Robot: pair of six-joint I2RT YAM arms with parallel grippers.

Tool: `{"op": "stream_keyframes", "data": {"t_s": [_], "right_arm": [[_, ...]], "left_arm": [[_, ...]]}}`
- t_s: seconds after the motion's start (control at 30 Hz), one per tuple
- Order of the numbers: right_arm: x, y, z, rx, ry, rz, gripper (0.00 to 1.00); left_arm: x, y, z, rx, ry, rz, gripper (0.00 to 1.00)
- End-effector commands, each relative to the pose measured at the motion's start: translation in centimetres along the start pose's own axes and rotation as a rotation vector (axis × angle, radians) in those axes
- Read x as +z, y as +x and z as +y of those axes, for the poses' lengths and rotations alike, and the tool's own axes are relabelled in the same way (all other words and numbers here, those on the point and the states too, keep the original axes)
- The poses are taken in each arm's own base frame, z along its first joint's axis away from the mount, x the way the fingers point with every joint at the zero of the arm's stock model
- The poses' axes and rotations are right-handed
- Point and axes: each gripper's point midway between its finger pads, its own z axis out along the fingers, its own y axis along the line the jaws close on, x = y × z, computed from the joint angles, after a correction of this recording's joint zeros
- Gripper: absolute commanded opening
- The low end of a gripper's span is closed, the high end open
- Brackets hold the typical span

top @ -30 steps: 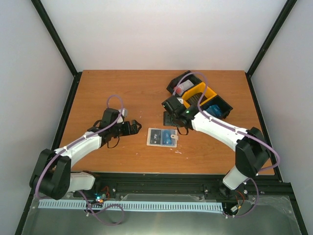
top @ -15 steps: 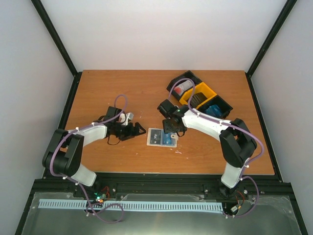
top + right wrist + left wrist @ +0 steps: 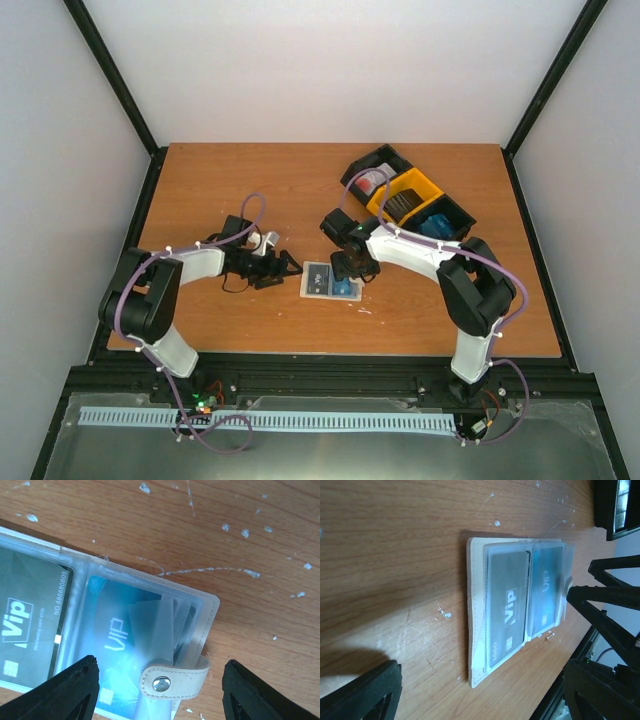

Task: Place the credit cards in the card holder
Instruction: Close the card holder at the center of the board.

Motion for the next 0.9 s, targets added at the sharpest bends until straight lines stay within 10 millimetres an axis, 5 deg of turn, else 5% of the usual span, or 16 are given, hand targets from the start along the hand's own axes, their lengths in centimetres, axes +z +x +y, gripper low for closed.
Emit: {"op": "stream_keyframes", "data": {"t_s": [0.0,0.87], "right_arm": [[0.5,0.7,-0.7,0.007,0.025,0.009,0.67],[4.0,3.5,0.4,0.105,-0.258,0.095,0.67]], "left_arm": [[0.1,-0.5,-1.1,0.031,0.056,0.005,0.89],[3.3,-0.3,-1.1,0.006,0.069,0.104,0.84]]}}
